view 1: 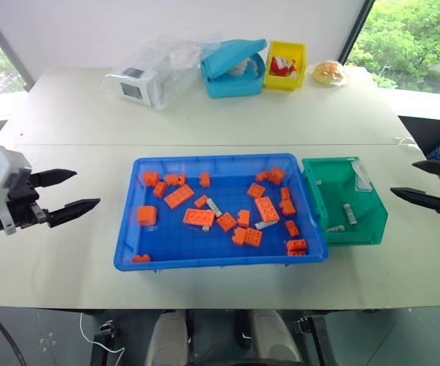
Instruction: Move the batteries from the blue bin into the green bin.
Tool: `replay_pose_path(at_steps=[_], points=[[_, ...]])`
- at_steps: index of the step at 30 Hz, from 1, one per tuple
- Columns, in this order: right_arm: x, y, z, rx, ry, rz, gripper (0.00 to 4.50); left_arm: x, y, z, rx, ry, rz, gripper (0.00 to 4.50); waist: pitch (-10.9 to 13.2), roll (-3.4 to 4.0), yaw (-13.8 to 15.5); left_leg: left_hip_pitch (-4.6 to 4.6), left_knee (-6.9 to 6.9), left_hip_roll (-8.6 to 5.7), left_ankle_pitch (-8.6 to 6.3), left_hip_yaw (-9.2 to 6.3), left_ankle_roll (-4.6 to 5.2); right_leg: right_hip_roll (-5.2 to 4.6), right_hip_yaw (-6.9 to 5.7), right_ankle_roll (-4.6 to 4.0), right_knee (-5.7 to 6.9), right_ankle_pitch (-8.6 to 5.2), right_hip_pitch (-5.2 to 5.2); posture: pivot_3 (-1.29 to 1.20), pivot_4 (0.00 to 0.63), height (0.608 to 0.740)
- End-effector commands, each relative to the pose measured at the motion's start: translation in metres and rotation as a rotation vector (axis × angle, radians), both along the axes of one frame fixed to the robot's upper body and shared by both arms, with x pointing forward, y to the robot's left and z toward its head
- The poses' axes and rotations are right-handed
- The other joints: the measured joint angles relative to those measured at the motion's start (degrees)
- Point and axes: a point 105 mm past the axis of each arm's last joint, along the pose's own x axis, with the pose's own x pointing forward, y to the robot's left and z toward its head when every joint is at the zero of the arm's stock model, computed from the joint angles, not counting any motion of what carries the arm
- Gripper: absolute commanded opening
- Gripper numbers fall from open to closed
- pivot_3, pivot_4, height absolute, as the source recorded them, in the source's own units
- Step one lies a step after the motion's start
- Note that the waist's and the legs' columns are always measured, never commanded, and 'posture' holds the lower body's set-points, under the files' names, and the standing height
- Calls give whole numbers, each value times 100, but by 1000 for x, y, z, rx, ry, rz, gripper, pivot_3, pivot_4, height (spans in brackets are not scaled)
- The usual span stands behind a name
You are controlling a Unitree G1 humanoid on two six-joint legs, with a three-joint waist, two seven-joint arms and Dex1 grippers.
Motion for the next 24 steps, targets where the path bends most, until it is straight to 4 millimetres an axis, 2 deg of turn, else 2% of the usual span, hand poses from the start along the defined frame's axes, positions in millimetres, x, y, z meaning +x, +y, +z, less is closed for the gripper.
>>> replay_pose_path(at_steps=[1,8,13,15,19,21,24], points=[[2,0,14,2,-49,3,4468,-1,-1,15,17,-58,0,4500,0,0,1,0,0,0,0,0,0,0,0,0,0,0,0,0,150,736],[2,0,11,7,-38,1,4468,1,0,15,5,-52,18,4500,0,1,5,0,0,-1,0,1,0,1,1,1,0,1,0,0,150,736],[7,-7,14,-33,-59,-35,4468,1,-8,16,-1,-52,-13,4500,0,1,2,0,0,-1,0,2,0,2,0,0,1,1,1,0,150,736],[14,-5,24,-52,-89,-43,4468,2,-15,20,-7,-76,-29,4500,1,3,-7,1,1,-1,0,3,0,2,1,0,1,1,0,0,150,736],[24,10,46,-44,-127,-1,4468,-3,-30,21,-29,-68,-89,4500,5,8,-25,2,1,0,0,5,0,4,6,0,3,3,0,0,150,736],[30,38,63,-47,-152,92,4468,-13,-45,15,2,-23,-188,4500,8,13,-23,2,-1,0,0,2,0,6,5,1,4,3,0,0,150,736],[36,95,78,-38,-154,259,4468,-23,-62,13,19,27,-304,4500,12,20,-42,2,-5,1,0,5,0,7,8,1,7,3,-8,0,150,736]])
